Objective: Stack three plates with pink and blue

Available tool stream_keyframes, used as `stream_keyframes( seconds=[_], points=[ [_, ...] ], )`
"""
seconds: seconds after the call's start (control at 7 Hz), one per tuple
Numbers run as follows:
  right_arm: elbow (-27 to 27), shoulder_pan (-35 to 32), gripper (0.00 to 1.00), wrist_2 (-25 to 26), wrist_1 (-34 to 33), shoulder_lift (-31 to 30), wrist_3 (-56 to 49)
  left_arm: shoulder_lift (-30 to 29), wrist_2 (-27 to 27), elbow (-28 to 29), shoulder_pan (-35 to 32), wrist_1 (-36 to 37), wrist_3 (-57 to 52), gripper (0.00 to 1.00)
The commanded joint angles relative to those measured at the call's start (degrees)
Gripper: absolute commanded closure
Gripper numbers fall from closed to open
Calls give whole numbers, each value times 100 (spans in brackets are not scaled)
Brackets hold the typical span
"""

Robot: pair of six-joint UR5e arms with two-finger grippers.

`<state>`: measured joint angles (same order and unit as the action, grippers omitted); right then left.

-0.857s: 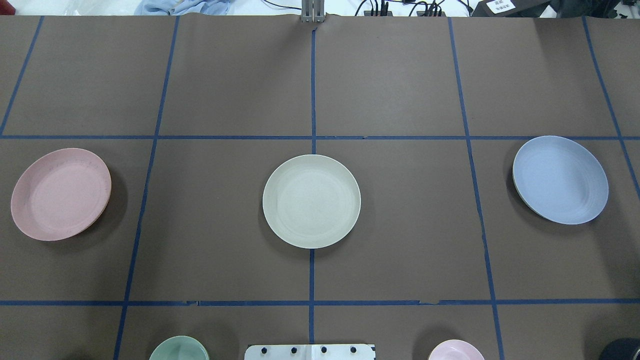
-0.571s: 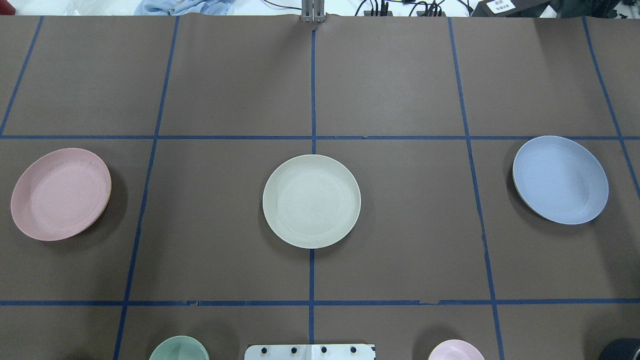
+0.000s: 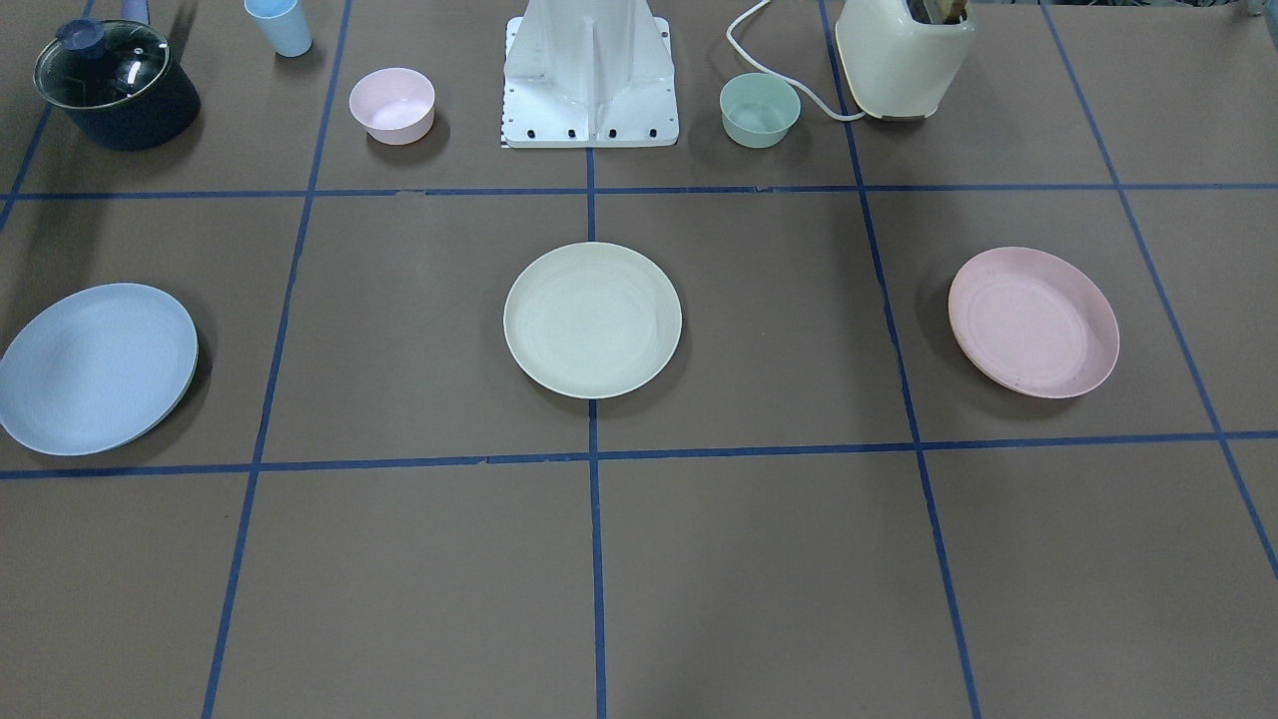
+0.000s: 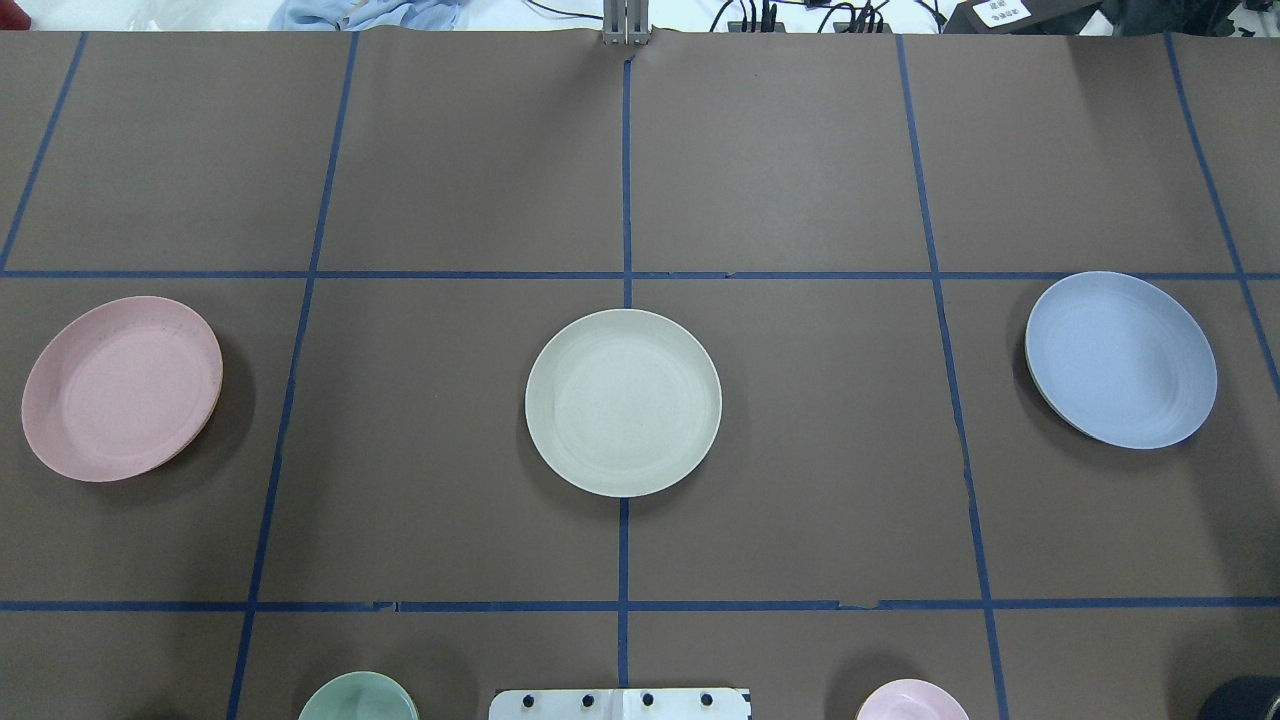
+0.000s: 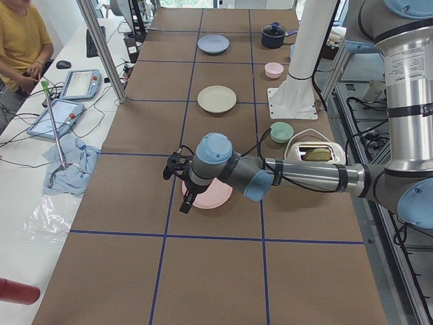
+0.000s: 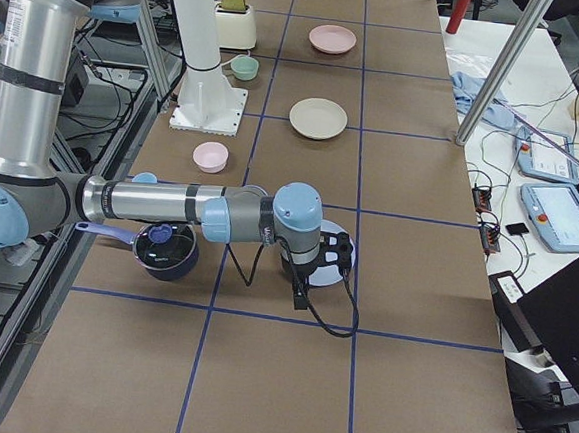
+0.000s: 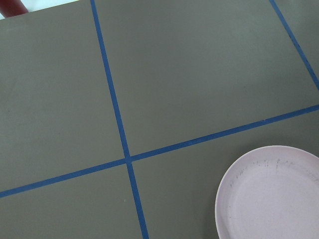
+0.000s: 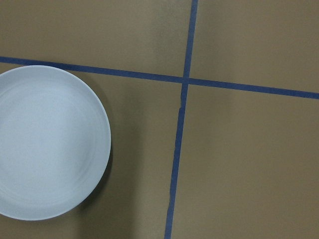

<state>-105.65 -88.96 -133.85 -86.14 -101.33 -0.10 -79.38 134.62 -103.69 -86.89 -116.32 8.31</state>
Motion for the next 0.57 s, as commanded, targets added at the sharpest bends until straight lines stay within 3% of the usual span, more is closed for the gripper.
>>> stream_keyframes(
  seconds=[0.0, 0.43],
  points=[
    [0, 151, 0, 8, 18, 0, 10, -86, 500, 557, 40, 22, 30, 0],
    [0, 160, 0, -18, 18, 0, 10, -1067, 582, 1917, 540, -92, 723, 0]
  ],
)
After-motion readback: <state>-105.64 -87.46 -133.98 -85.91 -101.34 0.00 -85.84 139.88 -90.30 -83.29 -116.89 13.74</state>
